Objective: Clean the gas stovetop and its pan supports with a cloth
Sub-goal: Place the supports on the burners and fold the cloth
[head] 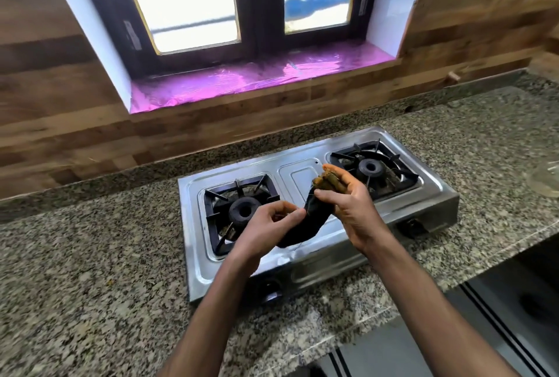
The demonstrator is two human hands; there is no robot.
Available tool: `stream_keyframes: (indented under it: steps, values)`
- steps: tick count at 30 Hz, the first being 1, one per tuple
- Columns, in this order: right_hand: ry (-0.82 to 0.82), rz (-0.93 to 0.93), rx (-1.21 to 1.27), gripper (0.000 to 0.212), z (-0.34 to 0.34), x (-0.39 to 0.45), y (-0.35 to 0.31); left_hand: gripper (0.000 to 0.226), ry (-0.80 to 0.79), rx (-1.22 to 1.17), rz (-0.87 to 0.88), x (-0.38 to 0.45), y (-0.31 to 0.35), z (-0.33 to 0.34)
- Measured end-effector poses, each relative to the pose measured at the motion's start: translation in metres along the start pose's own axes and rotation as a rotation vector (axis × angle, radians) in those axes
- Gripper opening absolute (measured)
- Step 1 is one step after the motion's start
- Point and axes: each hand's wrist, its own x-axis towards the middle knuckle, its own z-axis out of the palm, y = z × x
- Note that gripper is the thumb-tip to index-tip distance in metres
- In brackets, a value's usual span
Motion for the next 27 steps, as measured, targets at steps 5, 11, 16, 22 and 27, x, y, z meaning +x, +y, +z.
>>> stream_keyframes:
  steps: [5, 11, 16, 22, 27]
  values:
    - [-0.147, 0.050, 0.014, 0.049, -0.013, 0.011, -0.017, 0.029, -0.010, -0.105, -0.006, 0.013, 0.008, 0.008]
    - [-0.223, 0.000, -0.002, 0.059, -0.034, 0.035, -0.024, 0.017, 0.178, 0.188, 0.142, 0.039, 0.019, 0.047]
    - [-0.228, 0.019, 0.024, 0.061, -0.069, 0.061, -0.035, 0.008, 0.401, 0.114, 0.191, 0.055, 0.026, 0.081]
    - [-0.371, 0.156, 0.002, 0.065, -0.110, 0.074, -0.042, 0.011, 0.564, -0.015, 0.141, 0.059, 0.026, 0.111]
    - [-0.376, 0.157, 0.017, 0.055, -0.120, 0.077, -0.041, 0.019, 0.529, -0.151, 0.088, 0.057, 0.023, 0.123]
